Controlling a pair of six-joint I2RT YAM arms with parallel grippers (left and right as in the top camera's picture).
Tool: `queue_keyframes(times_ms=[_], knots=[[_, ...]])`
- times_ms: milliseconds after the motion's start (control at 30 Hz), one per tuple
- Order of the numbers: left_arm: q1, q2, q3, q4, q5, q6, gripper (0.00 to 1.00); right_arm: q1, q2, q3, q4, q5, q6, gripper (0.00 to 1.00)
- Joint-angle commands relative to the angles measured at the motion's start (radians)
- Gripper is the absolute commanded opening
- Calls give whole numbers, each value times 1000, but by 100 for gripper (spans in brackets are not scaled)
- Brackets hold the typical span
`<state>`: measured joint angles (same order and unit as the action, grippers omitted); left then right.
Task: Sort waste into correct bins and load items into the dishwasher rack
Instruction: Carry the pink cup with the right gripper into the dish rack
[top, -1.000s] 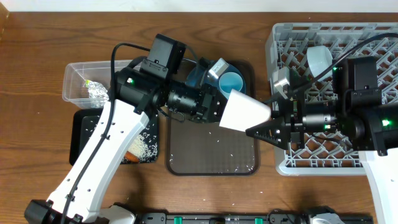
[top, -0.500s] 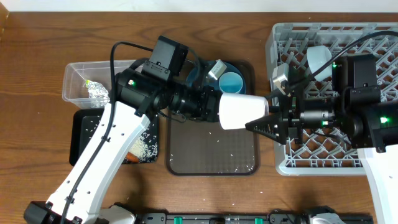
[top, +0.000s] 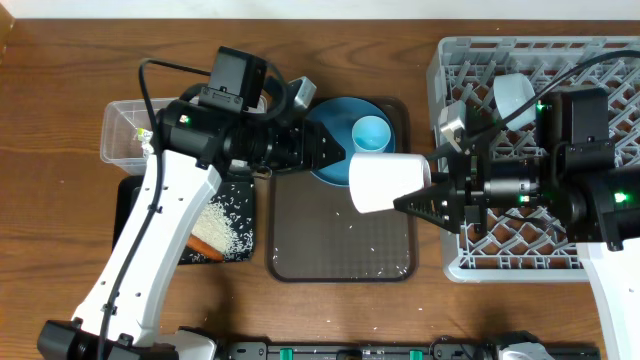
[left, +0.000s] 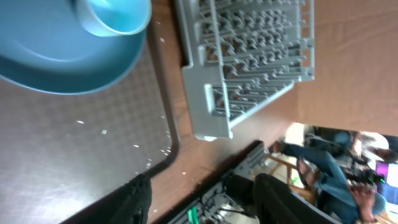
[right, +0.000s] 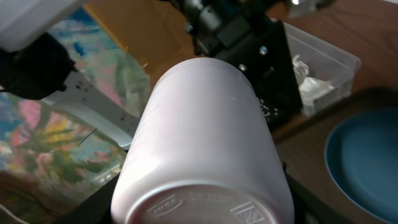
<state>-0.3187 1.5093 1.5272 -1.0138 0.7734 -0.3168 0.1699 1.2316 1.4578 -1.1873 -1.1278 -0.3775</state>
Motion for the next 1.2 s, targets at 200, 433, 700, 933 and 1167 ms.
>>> queue_keyframes(times_ms=[200,433,700,933,1167], knots=[[6,4,-5,-26,-325,6,80,-9,-8,19,4,591,364,47],[6,4,-5,-26,-386,6,91,-10,-8,19,-82,1101,569,47],[6,4,-5,-25,-386,6,95,-10,9,19,-133,1184,568,48],[6,4,-5,-25,-386,6,97,-10,79,19,-137,1184,573,48],[6,4,-5,-26,-386,6,97,-15,183,19,-137,1188,572,48]])
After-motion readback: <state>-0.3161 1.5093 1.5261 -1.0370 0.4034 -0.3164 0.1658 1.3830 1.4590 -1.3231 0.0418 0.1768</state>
